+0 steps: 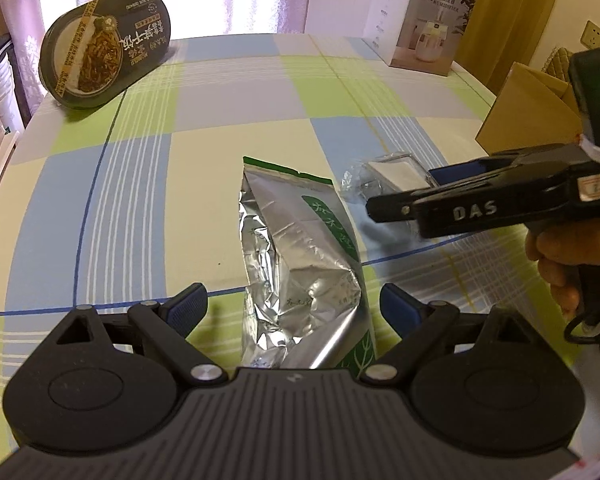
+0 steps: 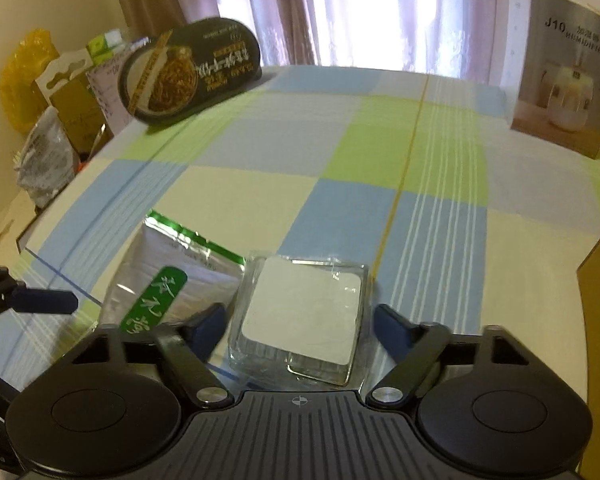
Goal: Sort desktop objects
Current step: 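Grasp the silver leaf tea bag with the left gripper while the right grasps the clear bag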
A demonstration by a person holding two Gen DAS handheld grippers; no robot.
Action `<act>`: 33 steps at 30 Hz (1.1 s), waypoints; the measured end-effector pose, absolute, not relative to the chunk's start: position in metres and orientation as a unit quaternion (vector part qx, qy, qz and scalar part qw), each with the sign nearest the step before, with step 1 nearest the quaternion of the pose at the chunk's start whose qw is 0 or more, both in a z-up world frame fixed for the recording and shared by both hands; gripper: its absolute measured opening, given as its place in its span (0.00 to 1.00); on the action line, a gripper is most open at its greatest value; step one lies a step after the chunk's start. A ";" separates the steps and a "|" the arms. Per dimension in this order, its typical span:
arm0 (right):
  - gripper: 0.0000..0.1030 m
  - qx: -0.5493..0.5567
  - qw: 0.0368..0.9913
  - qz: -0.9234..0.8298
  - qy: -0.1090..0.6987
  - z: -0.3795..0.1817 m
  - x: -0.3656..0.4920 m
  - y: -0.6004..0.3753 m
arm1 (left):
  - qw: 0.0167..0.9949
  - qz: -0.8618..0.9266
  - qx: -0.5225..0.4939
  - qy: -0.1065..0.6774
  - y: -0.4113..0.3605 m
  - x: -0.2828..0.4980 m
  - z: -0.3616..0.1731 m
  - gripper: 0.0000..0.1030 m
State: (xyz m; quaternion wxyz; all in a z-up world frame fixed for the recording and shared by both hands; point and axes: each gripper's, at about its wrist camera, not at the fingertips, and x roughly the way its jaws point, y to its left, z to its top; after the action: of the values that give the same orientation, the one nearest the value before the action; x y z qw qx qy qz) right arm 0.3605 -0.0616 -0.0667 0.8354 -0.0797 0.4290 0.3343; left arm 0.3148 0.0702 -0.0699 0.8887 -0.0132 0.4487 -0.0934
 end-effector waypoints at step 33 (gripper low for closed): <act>0.54 -0.079 0.851 0.285 0.435 -0.032 0.155 -0.219 | 0.844 -0.160 0.023 0.511 -0.021 0.159 -0.069 0.52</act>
State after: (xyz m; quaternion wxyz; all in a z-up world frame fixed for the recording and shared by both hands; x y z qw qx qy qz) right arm 0.1554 -0.2186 -0.0315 0.8505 -0.0789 0.4349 0.2850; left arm 0.1590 -0.0211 -0.0686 0.8441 0.0226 0.5112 -0.1604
